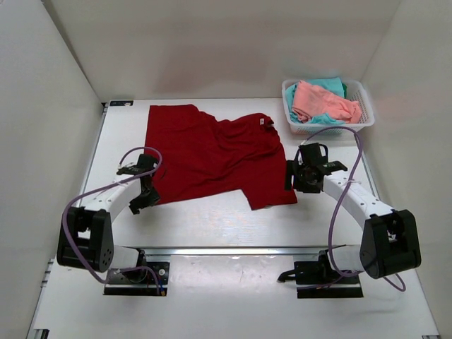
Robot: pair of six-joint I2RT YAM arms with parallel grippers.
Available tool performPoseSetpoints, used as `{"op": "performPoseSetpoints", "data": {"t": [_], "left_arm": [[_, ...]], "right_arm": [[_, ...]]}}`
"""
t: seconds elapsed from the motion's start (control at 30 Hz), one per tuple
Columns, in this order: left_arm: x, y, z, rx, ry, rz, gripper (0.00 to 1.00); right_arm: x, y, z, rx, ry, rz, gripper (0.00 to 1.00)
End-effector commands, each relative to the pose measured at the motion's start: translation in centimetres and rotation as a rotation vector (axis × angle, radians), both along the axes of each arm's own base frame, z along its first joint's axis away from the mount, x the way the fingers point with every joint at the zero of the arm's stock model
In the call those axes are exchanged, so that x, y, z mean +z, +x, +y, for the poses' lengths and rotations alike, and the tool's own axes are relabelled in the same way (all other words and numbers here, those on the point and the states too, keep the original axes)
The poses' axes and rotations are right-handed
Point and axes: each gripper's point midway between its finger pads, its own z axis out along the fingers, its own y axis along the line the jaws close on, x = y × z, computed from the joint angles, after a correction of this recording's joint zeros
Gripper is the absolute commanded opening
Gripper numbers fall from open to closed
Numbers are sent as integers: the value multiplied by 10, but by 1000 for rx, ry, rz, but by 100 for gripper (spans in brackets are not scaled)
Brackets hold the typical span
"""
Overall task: Fold and stack the t-shirts
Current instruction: Flatten out the tshirt
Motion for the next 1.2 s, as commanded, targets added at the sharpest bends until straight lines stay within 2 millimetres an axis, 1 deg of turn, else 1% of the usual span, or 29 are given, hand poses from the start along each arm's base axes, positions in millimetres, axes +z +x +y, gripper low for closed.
{"op": "performPoseSetpoints", "data": {"t": [0.0,0.13,0.2,0.23,0.33,0.37,0.43,0.47,0.5,0.57,0.6,0.63,0.67,0.7,0.73,0.77,0.8,0.83,0.87,0.9,0.97,1.0,1.03,1.07,1.1,1.13,1.17], "left_arm": [[4,31,-8,22,-30,-107,65],[-8,33,-3,37,-12,-96,66],[-11,32,0,51,-1,-94,69],[-13,34,2,55,-7,-106,70],[-20,33,6,66,-27,-101,71],[-21,37,8,75,-35,-115,72],[-24,43,7,69,-61,-131,70],[-29,41,6,67,-67,-115,66],[-30,43,7,74,-74,-117,65],[-37,43,4,68,-76,-90,54],[-36,45,3,67,-75,-90,51],[-40,43,2,63,-77,-76,47],[-39,44,2,61,-79,-76,37],[-40,44,0,51,-88,-75,22],[-40,47,-3,46,-103,-84,16],[-39,47,-4,36,-111,-84,4],[-39,48,-4,41,-122,-80,0],[-38,46,-4,43,-117,-73,0],[-38,45,-5,37,-117,-63,0],[-38,45,-6,19,-111,-61,0],[-36,42,-5,19,-109,-58,0],[-34,43,-7,8,-118,-62,0],[-34,40,-5,3,-115,-57,0],[-32,39,-7,5,-123,-62,0],[-31,37,-7,3,-126,-67,0],[-29,38,-8,0,-134,-77,0],[-27,36,-9,-7,-139,-77,0]], "right_arm": [[-2,4,3,6,4,-25,65],[-7,5,2,2,-3,-24,69],[-12,4,-1,2,-17,-13,70],[-14,4,1,10,-17,-5,70],[-13,9,0,-1,-13,-10,70],[-14,10,-1,5,-21,-10,70],[-18,8,0,6,-26,7,72],[-20,8,0,11,-32,15,73],[-22,8,1,19,-33,20,74],[-25,5,1,18,-33,31,74],[-26,3,1,22,-40,37,74],[-28,1,-1,16,-51,42,75],[-30,-2,-1,13,-48,58,76],[-34,-8,-1,22,-48,73,77],[-35,-8,-2,16,-43,71,79],[-37,-10,-2,12,-42,77,81],[-40,-12,-3,17,-44,85,81],[-45,-16,-4,22,-51,105,82],[-47,-16,-5,15,-53,109,81],[-52,-19,-2,23,-48,133,80],[-63,-23,-2,34,-55,177,80],[-69,-25,1,42,-52,211,76],[-75,-26,3,58,-62,237,67],[-80,-26,10,74,-38,264,64],[-85,-30,11,90,-46,287,56],[-86,-26,14,94,-52,298,31],[-84,-21,16,98,-57,291,1]]}}
